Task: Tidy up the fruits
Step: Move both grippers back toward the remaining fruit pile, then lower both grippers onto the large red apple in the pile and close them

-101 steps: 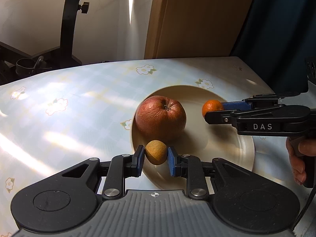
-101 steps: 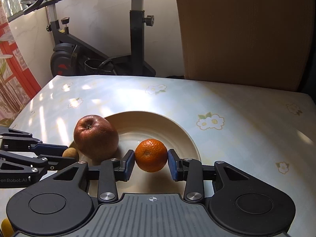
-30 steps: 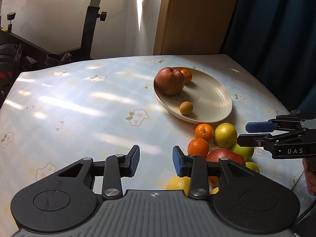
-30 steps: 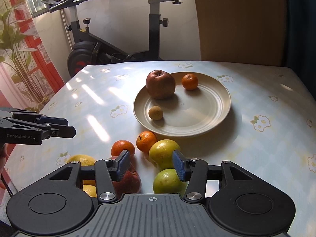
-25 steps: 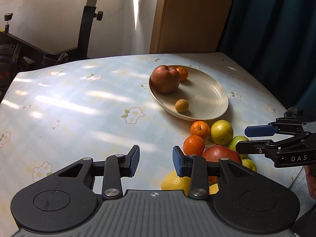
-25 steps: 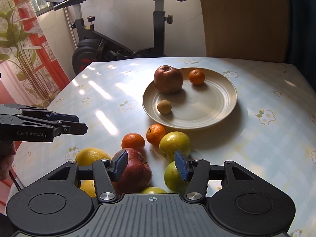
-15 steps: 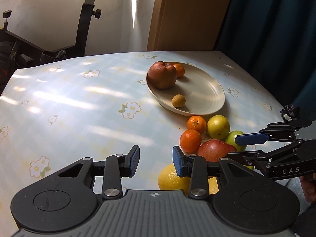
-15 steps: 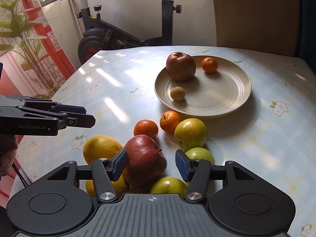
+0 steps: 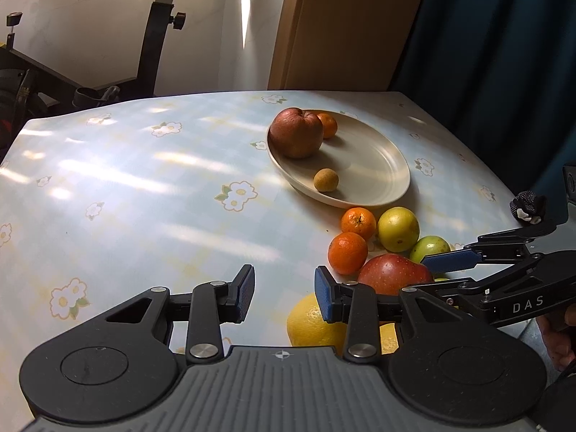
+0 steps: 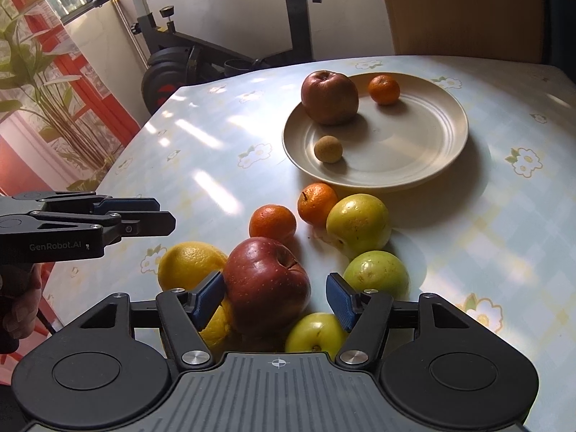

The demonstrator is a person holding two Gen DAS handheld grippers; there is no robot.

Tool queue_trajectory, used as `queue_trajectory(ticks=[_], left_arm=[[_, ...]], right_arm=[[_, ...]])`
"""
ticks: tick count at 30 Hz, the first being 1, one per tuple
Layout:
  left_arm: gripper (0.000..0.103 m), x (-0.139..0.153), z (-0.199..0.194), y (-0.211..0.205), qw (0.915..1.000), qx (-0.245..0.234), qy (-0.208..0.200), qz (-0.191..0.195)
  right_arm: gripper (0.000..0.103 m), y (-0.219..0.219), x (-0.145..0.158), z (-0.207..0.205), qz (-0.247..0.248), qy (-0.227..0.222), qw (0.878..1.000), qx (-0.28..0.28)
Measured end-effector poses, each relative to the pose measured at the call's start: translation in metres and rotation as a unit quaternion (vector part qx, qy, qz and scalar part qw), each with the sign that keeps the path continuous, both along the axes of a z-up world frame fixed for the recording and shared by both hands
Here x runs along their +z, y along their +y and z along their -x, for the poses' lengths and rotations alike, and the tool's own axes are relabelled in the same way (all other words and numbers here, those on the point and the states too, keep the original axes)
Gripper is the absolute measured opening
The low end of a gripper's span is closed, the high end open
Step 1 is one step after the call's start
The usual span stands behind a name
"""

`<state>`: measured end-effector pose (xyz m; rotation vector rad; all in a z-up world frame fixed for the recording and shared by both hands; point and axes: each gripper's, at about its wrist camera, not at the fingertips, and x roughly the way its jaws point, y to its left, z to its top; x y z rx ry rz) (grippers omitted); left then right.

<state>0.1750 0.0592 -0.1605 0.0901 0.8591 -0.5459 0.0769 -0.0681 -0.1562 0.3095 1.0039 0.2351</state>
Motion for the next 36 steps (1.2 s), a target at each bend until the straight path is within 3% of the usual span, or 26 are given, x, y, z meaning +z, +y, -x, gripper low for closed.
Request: queue_trajectory(ticks=[10,12,23,32,36], left_arm=[[0.038,-0.004,-0.002,0.001,1.0000,0.001,0.008,0.002],[0.038,-0.004,-0.002,0.001,0.9999,0.002,0.009,0.004],[0.038,-0.001,-0.003,-0.001,0.9999,0.003,0.008,0.011],[0.038,0.000,-0.008,-0.006,0.9997,0.004,0.012,0.019],[0.038,-0.001,-0.008,-0.009,0.9997,0.001,0.015,0.021]], right_arm=[[0.062,0.010,-0.007,-0.005,0.008,0.008,1.000,0.016],[0.057,0.013,-0.006,-0.005,0.012,0.004,1.000,0.025],[0.056,0.027,0.006,-0.007,0.107,-0.034,0.992,0.058],[0.056,0.039,0.010,-0.008,0.175,-0.064,0.979,0.087],[0.054,0.032,0.013,-0.003,0.146,-0.063,0.984,0.077]])
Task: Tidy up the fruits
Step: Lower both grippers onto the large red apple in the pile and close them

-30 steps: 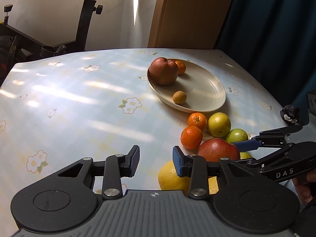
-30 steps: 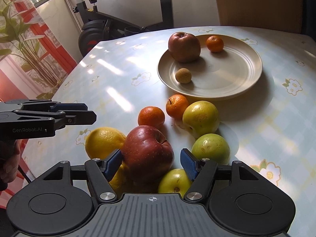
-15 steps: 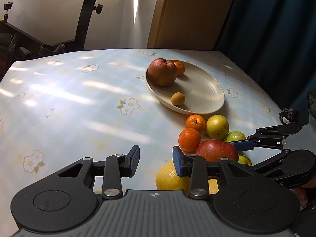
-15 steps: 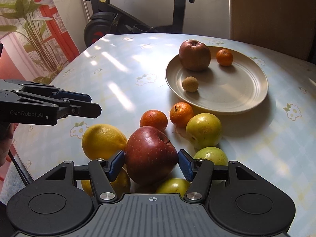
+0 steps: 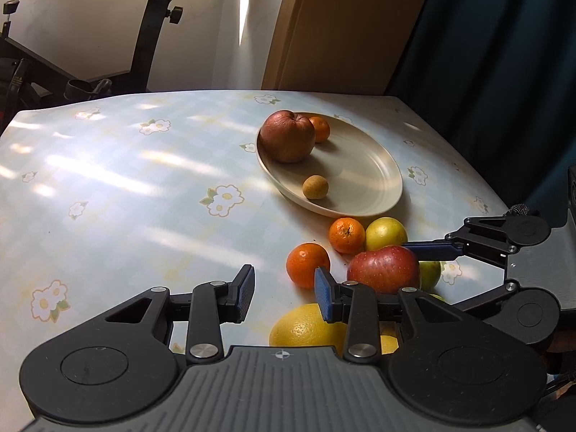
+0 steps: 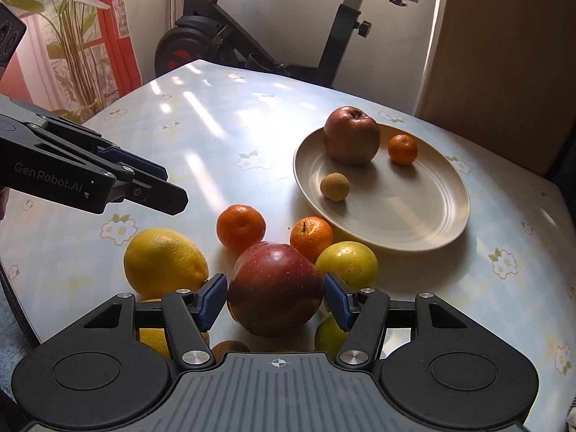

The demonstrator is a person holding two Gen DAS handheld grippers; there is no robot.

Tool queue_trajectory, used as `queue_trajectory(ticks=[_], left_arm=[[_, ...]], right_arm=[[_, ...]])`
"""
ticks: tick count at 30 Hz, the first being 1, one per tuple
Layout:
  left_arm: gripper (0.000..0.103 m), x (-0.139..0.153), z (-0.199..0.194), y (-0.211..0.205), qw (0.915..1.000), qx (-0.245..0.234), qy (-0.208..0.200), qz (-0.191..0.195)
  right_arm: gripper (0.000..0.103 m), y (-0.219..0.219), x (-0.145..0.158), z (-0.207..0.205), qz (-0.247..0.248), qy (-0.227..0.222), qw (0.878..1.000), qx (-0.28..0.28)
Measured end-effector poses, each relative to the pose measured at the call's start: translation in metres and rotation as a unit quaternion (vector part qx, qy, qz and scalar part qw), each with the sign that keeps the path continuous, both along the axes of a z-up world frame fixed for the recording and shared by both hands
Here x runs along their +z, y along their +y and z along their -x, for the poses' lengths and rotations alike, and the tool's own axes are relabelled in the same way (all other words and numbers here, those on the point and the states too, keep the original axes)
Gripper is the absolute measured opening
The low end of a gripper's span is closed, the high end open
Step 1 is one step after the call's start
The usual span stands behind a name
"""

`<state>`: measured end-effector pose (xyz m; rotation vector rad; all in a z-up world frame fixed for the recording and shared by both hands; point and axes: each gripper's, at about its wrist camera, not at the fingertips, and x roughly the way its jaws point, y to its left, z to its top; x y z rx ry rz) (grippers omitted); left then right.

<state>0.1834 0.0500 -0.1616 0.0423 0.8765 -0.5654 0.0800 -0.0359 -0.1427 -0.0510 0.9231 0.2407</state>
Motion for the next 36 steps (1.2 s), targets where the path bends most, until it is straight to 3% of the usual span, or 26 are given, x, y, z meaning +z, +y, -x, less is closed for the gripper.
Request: queue_trajectory(ticks=[7,11,15,22,28,36], left_arm=[[0.038,-0.003,0.000,-0.001,1.0000,-0.001,0.003,-0.002],[0.038,-0.003,-0.001,0.001,1.0000,0.002,0.006,0.001],[0.038,-0.004,0.000,0.002,1.0000,0.002,0.008,0.002],[0.038,-0.005,-0.001,0.003,0.9999,0.005,0.010,0.007],[0.038,-0.005,-0.002,0.007,0.9998,0.013,0.013,0.011],[0.038,-0.002,-0.005,0.010,0.9995,0.025,0.011,0.013]], right_arm=[[0.053,-0.021,0.003,-0.002,-0.093,0.030,0.995,-0.035],[0.056,-0.035,-0.006,-0.007,-0.144,0.057,0.985,-0.070],[0.057,-0.038,-0.014,-0.011,-0.168,0.069,0.980,-0.077],[0.057,-0.024,-0.013,-0.015,-0.144,0.067,0.986,-0.053],[0.057,-0.009,-0.006,-0.019,-0.097,0.037,0.994,-0.022],[0.056,-0.001,-0.003,-0.032,-0.071,0.008,0.997,0.004]])
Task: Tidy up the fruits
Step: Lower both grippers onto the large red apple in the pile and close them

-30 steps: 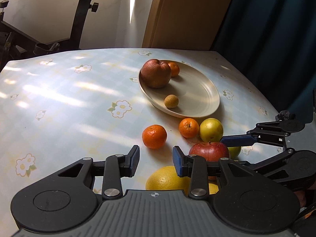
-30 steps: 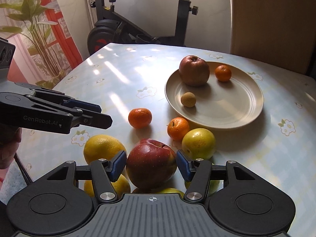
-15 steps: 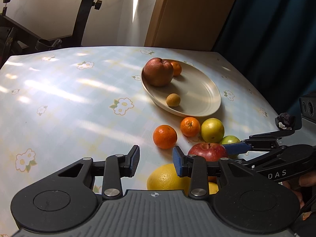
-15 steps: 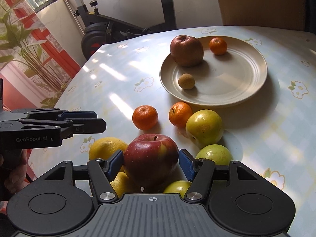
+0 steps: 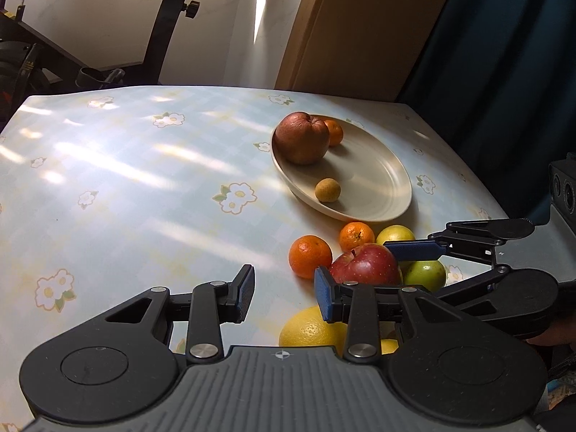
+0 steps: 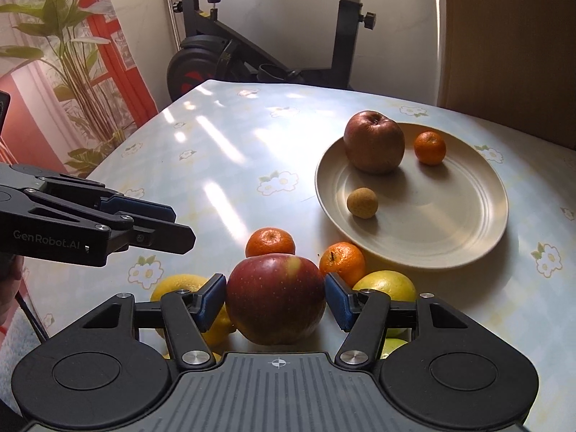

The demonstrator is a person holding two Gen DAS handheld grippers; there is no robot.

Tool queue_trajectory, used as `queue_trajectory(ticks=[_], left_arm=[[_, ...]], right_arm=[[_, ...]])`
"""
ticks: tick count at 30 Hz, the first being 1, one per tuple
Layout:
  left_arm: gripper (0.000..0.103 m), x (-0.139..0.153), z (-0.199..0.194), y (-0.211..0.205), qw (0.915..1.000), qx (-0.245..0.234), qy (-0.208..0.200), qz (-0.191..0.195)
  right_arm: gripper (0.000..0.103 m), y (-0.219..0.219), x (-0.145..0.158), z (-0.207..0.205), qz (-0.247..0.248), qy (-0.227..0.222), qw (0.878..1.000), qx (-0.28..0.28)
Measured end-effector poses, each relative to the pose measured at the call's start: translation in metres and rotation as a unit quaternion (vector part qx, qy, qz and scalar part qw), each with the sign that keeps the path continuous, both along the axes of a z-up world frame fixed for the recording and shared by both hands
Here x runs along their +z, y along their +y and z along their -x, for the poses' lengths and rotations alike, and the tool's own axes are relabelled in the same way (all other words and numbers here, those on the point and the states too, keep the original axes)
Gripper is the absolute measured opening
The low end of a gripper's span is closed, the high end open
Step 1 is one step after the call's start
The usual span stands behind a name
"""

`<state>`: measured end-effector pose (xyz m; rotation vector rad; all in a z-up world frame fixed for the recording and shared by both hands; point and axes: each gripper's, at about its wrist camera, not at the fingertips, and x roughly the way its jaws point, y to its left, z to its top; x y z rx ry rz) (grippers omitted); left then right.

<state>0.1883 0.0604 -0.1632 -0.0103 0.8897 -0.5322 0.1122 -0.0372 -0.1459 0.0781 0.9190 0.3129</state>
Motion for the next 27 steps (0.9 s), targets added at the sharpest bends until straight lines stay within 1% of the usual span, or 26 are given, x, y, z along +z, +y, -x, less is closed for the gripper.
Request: queue_trajectory(ticks=[3,7,11,16,20,24,27], left_arm=[[0.038,0.000,-0.002,0.001,1.0000,0.005,0.003,0.002],[0.038,-0.003,-0.006,-0.001,0.9998,0.005,0.014,0.010],[0.038,-0.008,-0.009,-0.009,0.9992,-0.005,0.034,0.021],[0.038,-0.011,-0.011,-0.021,0.9977,-0.018,0.054,0.036],[0.038,-0.011,-0.013,-0.029,0.9957,-0.028,0.069,0.055],[0.038,-0.014,-0.015,-0.037,0.9913,-0.043,0.094,0.082],[0.037,-0.017,-0.015,-0.043,0.9897,-0.050,0.103,0.086]], right_arm=[[0.056,-0.003,-0.003,0.003,0.004,0.004,1.000,-0.001],[0.056,-0.012,-0.003,0.015,-0.006,0.012,1.000,-0.007],[0.056,-0.020,-0.004,0.025,-0.019,0.023,0.999,-0.019],[0.057,-0.019,-0.004,0.030,-0.012,0.026,0.999,-0.013],[0.057,-0.021,-0.005,0.030,-0.014,0.030,0.999,-0.010],[0.057,-0.023,-0.006,0.031,-0.017,0.032,0.999,-0.008],[0.057,-0.022,-0.006,0.031,-0.014,0.032,0.999,-0.007]])
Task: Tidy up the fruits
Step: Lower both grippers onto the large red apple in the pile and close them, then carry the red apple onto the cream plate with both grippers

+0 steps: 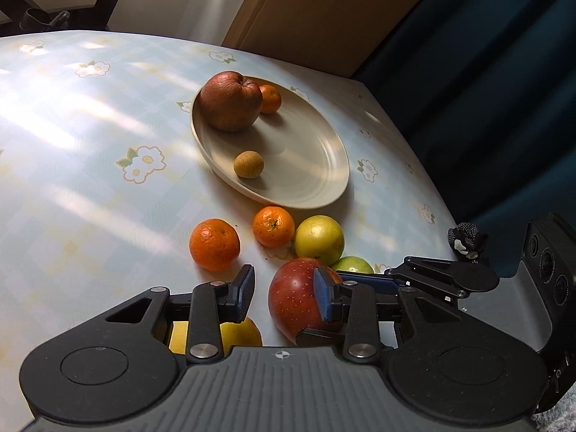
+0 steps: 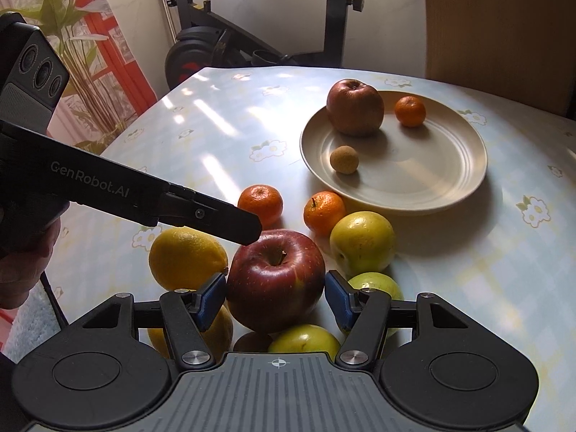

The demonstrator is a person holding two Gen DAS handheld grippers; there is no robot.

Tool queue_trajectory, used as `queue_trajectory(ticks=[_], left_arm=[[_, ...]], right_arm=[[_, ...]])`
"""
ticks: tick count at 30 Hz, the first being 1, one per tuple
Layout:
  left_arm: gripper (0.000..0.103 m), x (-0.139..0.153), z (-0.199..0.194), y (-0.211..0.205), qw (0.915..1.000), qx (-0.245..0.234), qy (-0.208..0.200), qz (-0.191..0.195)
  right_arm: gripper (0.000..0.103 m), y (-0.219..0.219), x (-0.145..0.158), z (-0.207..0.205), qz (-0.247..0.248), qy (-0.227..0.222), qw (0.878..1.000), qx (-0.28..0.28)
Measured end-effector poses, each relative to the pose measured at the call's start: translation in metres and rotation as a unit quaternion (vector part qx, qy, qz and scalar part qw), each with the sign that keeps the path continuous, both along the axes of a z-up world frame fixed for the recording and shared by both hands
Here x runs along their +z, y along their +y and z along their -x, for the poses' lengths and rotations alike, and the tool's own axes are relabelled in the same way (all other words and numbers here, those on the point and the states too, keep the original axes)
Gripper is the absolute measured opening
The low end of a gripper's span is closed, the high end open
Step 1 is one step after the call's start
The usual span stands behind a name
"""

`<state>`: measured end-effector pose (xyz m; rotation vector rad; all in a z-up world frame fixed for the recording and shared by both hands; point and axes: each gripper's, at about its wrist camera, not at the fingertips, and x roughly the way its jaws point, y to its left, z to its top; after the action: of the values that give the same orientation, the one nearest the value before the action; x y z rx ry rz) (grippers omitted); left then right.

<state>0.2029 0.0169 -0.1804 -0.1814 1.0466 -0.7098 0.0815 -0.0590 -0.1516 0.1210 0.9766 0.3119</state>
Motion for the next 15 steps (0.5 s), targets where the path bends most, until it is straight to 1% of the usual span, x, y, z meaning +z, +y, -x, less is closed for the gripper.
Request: queue_trajectory(ticks=[3,7,9,15], left_arm=[[0.037,-0.005,0.000,-0.003,0.9999,-0.005,0.013,0.003],[0.036,-0.012,-0.003,0.002,0.9989,0.002,0.038,0.026],[0.036,-0.014,-0.004,0.003,0.9984,0.004,0.047,0.031],[0.035,-0.019,-0.005,0.005,0.9976,0.005,0.057,0.040]], right_arm=[[0.057,0.000,0.000,-0.001,0.002,0.001,1.000,0.002],[0.057,0.001,-0.001,-0.001,0.000,0.002,1.000,0.006],[0.058,0.002,-0.003,-0.002,-0.001,0.006,1.000,0.007],[0.056,0.005,-0.002,0.000,0.005,-0.003,1.000,0.009]])
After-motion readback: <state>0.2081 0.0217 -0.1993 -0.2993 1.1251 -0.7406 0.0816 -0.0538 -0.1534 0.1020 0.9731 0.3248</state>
